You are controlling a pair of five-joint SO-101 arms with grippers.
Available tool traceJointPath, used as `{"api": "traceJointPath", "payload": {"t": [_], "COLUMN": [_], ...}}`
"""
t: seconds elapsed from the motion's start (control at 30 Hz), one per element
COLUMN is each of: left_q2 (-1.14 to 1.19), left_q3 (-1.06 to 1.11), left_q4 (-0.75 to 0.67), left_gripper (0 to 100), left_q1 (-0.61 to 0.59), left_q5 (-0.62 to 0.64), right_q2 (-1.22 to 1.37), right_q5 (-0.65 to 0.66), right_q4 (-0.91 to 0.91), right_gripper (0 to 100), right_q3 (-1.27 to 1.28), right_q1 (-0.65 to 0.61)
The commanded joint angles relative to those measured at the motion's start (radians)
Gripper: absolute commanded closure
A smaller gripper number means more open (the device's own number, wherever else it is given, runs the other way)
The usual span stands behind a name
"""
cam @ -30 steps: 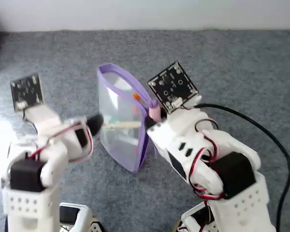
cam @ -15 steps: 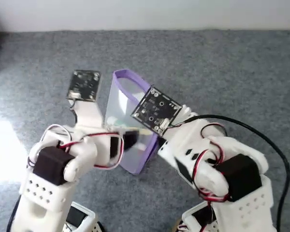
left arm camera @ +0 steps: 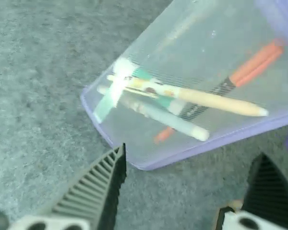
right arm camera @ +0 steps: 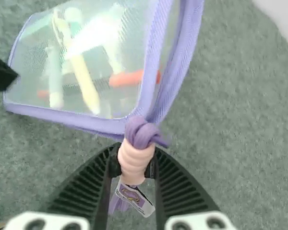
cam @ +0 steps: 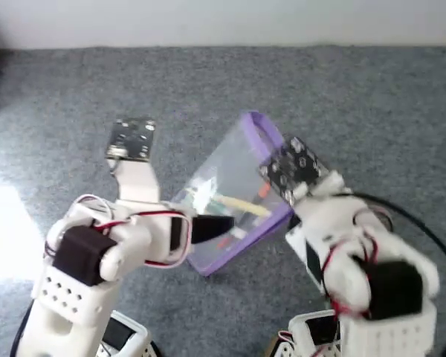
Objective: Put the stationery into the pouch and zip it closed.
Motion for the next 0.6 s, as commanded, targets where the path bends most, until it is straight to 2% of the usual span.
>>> {"api": "traceJointPath", "payload": {"t": [0.0,0.23,0.33,0.57], "left_q2": [-0.017,-0.026,-0.025,-0.018], "left_q3": [-0.038,0.035,0.022,0.024], "left_q4": [-0.023,-0.058,-0.051,-0.089], "left_gripper": [61,61,61,61], "left_q1": [0.095,0.224,0.264,0.341], "left_q5": [0.038,0.037,0.038,0.046], "right_q2": [-0.147,-0.260,-0.265,-0.266], "right_q5": [0.009,0.008,0.008,-0.009], "right_q4": [0.002,-0.010,-0.070,-0.150], "right_gripper": [99.1,99.1,99.1,99.1], "right_q3": [0.043,0.055,0.055,0.054], "right_q1": [0.018,0.018,0.016,-0.124]}}
